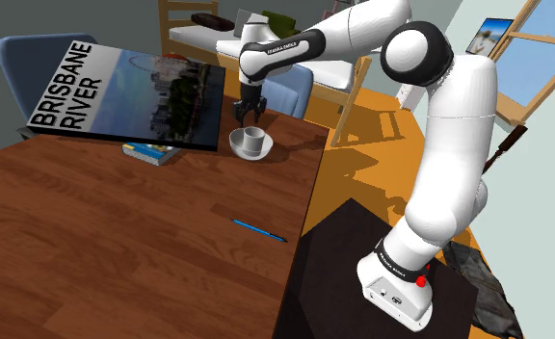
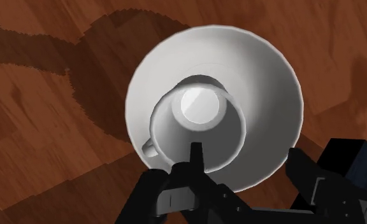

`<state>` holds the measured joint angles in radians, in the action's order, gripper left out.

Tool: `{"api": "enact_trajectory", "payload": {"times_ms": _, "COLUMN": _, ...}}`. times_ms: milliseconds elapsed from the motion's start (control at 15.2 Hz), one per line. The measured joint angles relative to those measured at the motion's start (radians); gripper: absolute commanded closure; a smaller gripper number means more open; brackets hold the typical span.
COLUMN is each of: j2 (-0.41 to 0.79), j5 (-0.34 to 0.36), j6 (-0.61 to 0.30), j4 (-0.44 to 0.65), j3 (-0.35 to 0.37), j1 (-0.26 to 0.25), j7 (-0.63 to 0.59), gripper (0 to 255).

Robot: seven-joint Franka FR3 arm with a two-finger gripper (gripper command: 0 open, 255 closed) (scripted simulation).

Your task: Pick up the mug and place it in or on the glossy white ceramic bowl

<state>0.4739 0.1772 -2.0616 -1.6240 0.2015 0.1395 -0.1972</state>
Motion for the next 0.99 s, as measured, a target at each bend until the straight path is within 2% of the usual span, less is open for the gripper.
{"api": "enact_trajectory", "payload": {"times_ms": 264, "j2": 0.000, "j5": 0.000, "j6": 0.000, "j4": 0.000, "j3": 0.000, "j1": 0.000, "j7": 0.000, "gripper": 0}}
{"api": "enact_trajectory", "payload": {"times_ms": 594, "j2": -0.032, "j5": -0.012, "j6": 0.098, "j4": 0.068, "j3": 0.007, "j1": -0.003, "j7": 0.009, "gripper": 0}}
{"api": "enact_trajectory", "payload": {"times_ms": 990, "j2": -0.040, "j5": -0.013, "j6": 0.108, "j4": 0.070, "j3": 0.008, "j1": -0.003, "j7": 0.009, "gripper": 0}}
